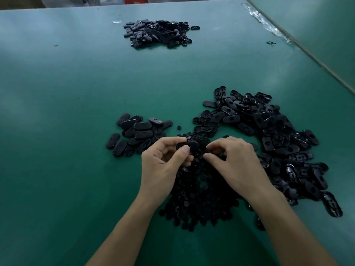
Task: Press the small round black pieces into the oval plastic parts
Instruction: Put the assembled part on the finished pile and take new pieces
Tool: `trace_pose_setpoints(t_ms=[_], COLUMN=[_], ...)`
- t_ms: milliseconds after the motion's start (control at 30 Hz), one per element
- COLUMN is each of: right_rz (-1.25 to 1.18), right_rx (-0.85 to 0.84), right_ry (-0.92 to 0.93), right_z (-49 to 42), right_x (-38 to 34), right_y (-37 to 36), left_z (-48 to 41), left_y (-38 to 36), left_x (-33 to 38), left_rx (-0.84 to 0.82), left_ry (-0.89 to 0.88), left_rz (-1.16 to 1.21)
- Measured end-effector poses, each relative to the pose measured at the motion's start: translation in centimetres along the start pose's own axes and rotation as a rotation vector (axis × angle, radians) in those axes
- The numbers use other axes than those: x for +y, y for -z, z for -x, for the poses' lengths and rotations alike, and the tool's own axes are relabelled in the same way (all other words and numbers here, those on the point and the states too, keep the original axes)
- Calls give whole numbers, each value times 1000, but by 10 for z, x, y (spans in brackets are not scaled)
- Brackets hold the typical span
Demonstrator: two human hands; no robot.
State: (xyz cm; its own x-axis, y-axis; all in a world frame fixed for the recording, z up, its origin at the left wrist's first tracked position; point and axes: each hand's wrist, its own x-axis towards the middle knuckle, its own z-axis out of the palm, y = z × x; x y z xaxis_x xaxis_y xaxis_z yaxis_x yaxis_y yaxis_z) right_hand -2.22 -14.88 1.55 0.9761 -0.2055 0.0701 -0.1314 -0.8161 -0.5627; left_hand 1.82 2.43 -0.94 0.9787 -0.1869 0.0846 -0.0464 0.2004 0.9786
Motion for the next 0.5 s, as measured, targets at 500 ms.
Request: trace_pose_setpoints(t_ms=[500], right_rz=[122], right_rx=[60], right_ry=[29], right_z=[1], right_x=[-4], right_y=[-5], left_z=[-2], left_y=[-1], left_x=[-3], left_rx=[37], left_ry=[10], left_rz=[40])
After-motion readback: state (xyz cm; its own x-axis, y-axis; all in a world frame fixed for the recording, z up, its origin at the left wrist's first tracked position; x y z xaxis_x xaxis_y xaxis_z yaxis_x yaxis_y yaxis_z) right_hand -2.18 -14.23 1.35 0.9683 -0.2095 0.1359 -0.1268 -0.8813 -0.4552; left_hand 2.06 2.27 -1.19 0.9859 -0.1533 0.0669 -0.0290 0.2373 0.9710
